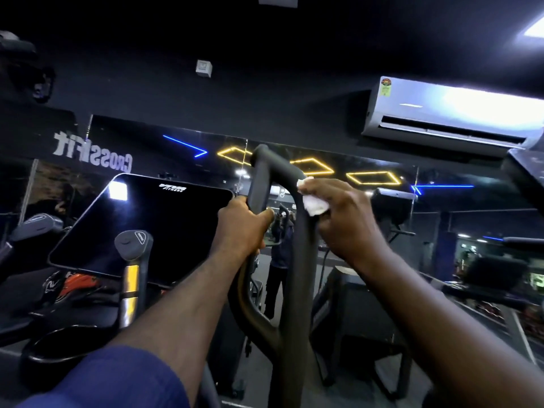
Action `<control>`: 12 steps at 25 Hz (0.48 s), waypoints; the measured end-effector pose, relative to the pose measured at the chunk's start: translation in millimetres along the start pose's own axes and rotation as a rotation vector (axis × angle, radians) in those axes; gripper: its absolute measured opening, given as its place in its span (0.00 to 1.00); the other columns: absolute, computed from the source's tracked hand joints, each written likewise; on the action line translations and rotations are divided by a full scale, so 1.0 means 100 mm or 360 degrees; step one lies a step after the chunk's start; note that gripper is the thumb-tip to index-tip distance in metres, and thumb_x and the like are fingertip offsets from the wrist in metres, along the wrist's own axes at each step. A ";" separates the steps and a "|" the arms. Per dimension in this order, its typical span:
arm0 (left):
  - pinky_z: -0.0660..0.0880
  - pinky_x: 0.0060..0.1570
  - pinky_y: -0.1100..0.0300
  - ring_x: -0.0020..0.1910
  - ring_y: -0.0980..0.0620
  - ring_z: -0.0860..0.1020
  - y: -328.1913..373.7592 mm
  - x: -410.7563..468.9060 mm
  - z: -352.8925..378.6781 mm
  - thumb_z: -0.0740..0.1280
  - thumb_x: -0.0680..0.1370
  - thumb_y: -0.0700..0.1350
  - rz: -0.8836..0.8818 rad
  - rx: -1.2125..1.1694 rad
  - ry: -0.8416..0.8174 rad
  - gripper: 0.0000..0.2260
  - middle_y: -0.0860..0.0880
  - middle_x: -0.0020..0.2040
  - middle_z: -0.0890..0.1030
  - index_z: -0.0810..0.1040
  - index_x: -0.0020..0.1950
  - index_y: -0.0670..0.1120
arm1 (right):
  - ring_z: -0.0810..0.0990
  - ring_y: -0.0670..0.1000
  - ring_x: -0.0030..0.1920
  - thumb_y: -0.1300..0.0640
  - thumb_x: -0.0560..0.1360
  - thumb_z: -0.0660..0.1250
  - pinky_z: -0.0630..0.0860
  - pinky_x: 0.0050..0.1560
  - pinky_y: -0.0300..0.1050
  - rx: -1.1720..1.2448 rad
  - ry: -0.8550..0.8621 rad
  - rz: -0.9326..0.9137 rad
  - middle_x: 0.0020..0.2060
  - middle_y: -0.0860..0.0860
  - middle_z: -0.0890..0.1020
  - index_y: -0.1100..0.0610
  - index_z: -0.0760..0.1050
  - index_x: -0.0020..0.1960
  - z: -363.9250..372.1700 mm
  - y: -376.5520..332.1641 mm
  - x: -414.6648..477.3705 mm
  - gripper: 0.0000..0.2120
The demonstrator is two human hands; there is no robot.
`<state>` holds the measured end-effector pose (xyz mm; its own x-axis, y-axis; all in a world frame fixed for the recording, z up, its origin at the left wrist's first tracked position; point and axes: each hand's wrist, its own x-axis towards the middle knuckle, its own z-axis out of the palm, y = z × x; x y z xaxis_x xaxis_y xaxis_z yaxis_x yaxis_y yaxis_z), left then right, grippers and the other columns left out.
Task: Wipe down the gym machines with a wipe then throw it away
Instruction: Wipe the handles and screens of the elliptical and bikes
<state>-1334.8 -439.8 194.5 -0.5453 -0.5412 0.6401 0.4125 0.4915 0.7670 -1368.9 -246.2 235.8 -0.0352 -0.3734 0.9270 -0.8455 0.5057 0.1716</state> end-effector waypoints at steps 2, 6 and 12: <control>0.79 0.24 0.55 0.24 0.51 0.82 0.00 -0.06 -0.03 0.72 0.80 0.50 0.0015 0.0017 -0.0040 0.13 0.42 0.42 0.83 0.74 0.56 0.44 | 0.81 0.52 0.57 0.63 0.76 0.75 0.81 0.55 0.51 -0.0059 0.0000 -0.0024 0.58 0.54 0.85 0.55 0.84 0.63 0.09 -0.08 -0.31 0.15; 0.82 0.26 0.50 0.24 0.49 0.83 -0.03 -0.14 -0.05 0.70 0.81 0.59 0.0051 0.0060 -0.0070 0.18 0.43 0.42 0.83 0.72 0.57 0.46 | 0.82 0.56 0.57 0.65 0.80 0.70 0.81 0.57 0.52 -0.0111 -0.0111 -0.0297 0.61 0.55 0.83 0.61 0.83 0.64 0.04 -0.47 -1.44 0.13; 0.81 0.24 0.53 0.24 0.51 0.81 -0.04 -0.22 -0.09 0.69 0.80 0.64 -0.0027 -0.0154 -0.0119 0.21 0.47 0.38 0.83 0.75 0.56 0.45 | 0.79 0.57 0.69 0.64 0.78 0.63 0.77 0.69 0.55 -0.0237 -0.0281 -0.0377 0.63 0.57 0.84 0.61 0.83 0.63 0.01 -0.36 -0.49 0.17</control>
<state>-1317.9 -435.6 177.6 -0.6042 -0.4946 0.6248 0.4696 0.4125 0.7806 -1337.5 -246.7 183.6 0.0499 -0.6166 0.7857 -0.7546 0.4921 0.4342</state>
